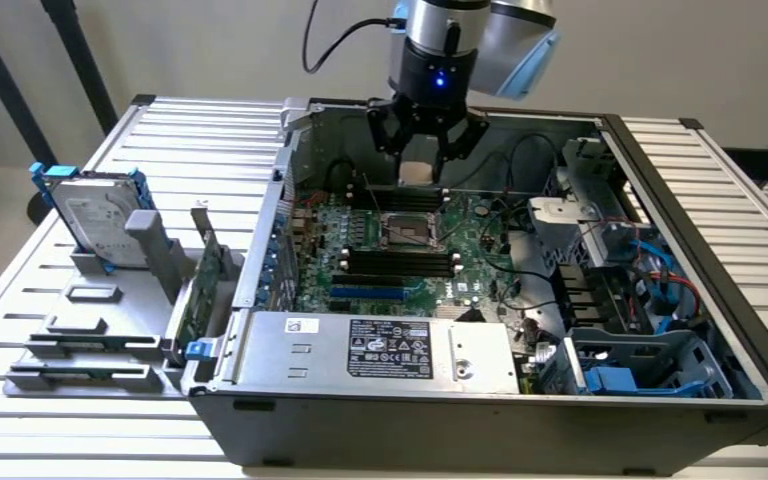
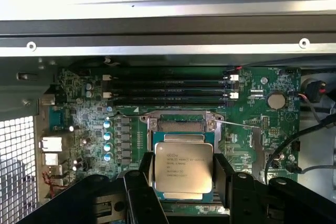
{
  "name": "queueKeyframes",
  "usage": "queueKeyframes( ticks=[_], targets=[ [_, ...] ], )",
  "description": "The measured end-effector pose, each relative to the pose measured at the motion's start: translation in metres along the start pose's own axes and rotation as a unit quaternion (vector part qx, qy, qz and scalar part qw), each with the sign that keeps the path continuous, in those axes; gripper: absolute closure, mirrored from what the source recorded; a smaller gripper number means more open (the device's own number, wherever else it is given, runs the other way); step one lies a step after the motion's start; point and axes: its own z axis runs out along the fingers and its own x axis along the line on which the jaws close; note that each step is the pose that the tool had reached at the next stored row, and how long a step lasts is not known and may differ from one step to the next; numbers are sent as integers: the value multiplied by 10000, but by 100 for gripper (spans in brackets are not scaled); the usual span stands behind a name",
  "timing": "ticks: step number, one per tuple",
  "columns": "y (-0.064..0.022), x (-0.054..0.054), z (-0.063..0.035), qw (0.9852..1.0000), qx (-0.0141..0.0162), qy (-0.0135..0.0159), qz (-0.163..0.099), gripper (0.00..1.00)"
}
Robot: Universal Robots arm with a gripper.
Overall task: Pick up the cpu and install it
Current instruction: 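Pick up the cpu and move it towards the insertion slot, then place the cpu into insertion slot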
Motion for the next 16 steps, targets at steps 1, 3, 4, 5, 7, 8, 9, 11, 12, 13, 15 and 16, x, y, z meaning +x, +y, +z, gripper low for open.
queueKeyframes(
  ticks=[1, 3, 4, 5, 7, 8, 9, 11, 12, 13, 15, 16],
  targets=[
    [-6, -5, 17, 10000, -1, 0, 0, 45],
    [-17, -12, 53, 10000, -5, 0, 0, 45],
    [-23, -14, 71, 10000, -11, 0, 0, 45],
    [-30, -14, 83, 10000, -23, 0, -1, 45],
    [-34, -14, 89, 10000, -30, 1, -3, 45],
    [-34, -14, 89, 10000, -29, 1, -3, 45],
    [-34, -15, 90, 10000, -30, 0, -5, 45],
    [-34, -15, 90, 10000, -30, 0, -5, 45],
    [-34, -15, 90, 10000, -30, 0, -5, 45],
    [-34, -15, 90, 10000, -30, 1, -5, 45],
    [-34, -15, 90, 10000, -30, 0, -5, 45],
    [-34, -15, 90, 10000, -30, 0, -5, 45]
  ],
)
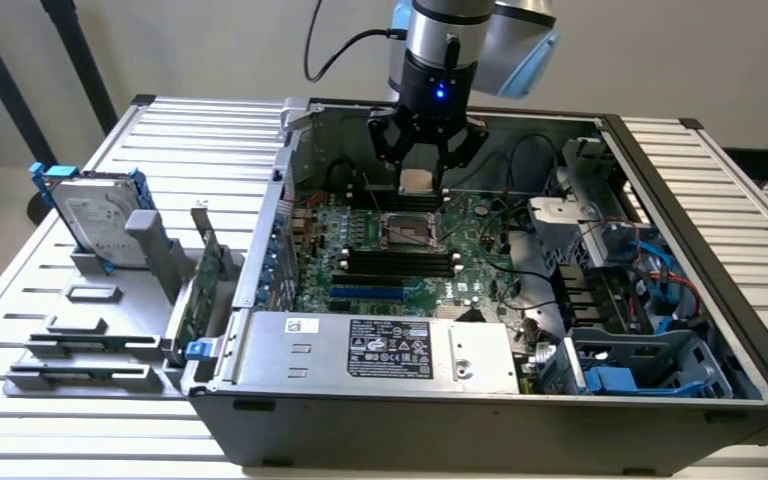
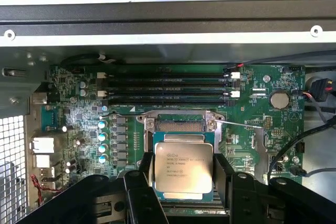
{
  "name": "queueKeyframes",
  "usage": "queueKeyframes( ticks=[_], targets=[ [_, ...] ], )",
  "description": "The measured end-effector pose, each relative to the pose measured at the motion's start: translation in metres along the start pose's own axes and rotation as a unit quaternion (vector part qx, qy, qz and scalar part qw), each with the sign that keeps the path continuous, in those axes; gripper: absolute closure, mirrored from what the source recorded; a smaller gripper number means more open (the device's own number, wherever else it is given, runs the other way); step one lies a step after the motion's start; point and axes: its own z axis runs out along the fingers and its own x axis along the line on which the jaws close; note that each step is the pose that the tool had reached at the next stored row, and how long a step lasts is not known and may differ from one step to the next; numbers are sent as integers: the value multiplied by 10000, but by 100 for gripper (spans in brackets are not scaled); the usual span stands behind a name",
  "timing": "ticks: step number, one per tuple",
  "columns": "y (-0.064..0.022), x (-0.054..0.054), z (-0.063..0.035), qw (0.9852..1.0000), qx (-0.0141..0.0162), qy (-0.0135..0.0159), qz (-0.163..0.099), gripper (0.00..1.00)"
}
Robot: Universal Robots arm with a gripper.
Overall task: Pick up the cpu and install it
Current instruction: 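Place the cpu into insertion slot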
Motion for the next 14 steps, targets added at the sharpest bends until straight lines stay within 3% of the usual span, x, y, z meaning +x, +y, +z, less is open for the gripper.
queueKeyframes(
  ticks=[6, 10, 14],
  targets=[
    [-1, 1, 2, 10000, -1, -1, 26, 45],
    [-1, 1, 23, 9993, -17, -17, 383, 45],
    [-2, -1, 50, 9972, -31, -33, 742, 45]
  ],
)
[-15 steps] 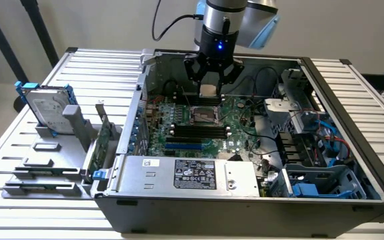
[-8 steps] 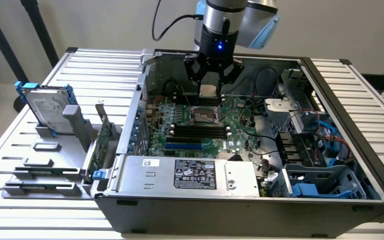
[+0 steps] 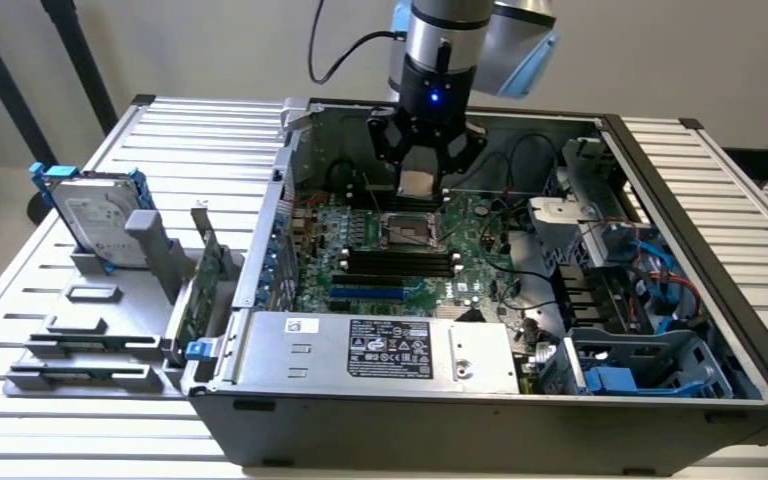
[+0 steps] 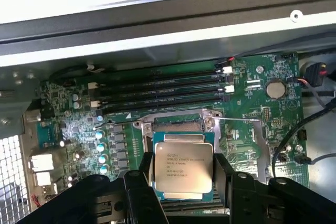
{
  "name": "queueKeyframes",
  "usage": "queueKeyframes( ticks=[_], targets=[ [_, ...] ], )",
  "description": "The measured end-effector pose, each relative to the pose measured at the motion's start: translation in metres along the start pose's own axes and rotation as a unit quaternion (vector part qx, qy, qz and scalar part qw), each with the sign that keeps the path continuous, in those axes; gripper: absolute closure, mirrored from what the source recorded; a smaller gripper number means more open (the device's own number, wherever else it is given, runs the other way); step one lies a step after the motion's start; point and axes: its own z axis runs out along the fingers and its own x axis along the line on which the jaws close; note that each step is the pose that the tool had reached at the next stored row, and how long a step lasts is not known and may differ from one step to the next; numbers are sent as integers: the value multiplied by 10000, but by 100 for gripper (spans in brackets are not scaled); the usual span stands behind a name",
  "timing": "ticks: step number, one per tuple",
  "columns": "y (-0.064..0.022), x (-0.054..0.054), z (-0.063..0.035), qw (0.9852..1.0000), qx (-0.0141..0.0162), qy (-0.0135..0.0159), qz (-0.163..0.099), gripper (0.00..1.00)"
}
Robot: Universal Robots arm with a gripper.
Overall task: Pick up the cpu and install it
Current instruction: 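Place the cpu into insertion slot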
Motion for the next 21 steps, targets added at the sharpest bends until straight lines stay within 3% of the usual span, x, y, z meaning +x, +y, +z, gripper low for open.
queueKeyframes(
  ticks=[6, 11, 16, 21],
  targets=[
    [-2, -2, 42, 9985, -23, -24, 546, 45],
    [-4, -3, 77, 9950, -41, -44, 1002, 45],
    [-5, -5, 114, 9894, -61, -64, 1450, 45],
    [-7, -6, 152, 9818, -79, -84, 1895, 45]
  ],
)
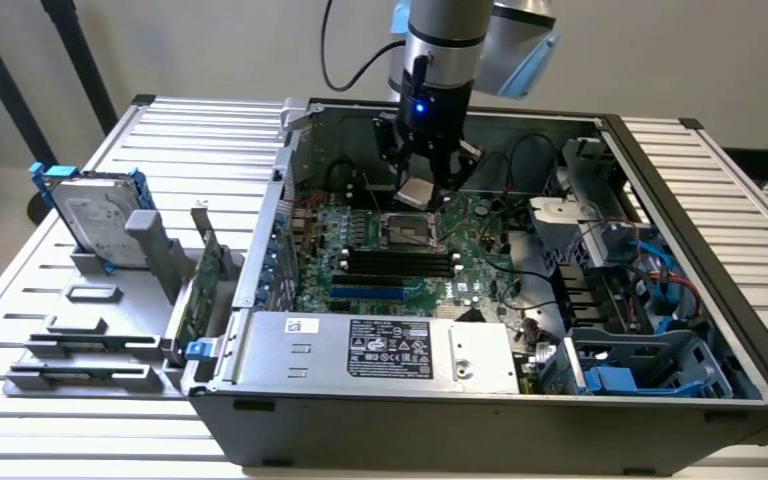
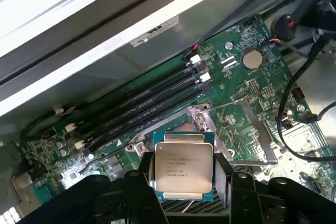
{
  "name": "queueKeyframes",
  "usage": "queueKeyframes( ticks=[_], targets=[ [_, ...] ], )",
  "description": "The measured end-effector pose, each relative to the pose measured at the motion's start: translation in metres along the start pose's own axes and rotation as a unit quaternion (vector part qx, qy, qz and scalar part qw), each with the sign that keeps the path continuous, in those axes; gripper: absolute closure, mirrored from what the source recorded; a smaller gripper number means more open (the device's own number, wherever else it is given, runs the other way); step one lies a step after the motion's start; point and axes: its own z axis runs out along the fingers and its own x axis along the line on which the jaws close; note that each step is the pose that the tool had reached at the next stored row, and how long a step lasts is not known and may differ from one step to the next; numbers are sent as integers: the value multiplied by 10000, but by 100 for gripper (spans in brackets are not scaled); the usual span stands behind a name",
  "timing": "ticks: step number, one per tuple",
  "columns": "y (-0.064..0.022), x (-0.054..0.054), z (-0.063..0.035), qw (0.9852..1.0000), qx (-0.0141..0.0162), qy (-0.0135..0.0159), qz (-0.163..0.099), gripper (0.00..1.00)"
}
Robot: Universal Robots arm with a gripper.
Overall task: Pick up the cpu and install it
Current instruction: 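Place the cpu into insertion slot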
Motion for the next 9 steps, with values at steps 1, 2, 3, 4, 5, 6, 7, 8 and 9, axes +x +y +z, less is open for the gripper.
queueKeyframes(
  ticks=[1, 2, 3, 4, 5, 6, 7, 8, 9],
  targets=[
    [0, 0, 8, 10000, -4, -4, 95, 45],
    [-1, -1, 16, 9998, -8, -8, 182, 45],
    [-1, -1, 24, 9996, -12, -12, 277, 45],
    [-1, -1, 32, 9993, -15, -16, 367, 45],
    [-2, -2, 40, 9990, -19, -20, 457, 45],
    [-2, -2, 49, 9985, -23, -24, 546, 45],
    [-3, -2, 57, 9980, -27, -28, 636, 45],
    [-3, -3, 65, 9974, -31, -32, 725, 45],
    [-3, -3, 74, 9967, -34, -36, 815, 45]
  ],
)
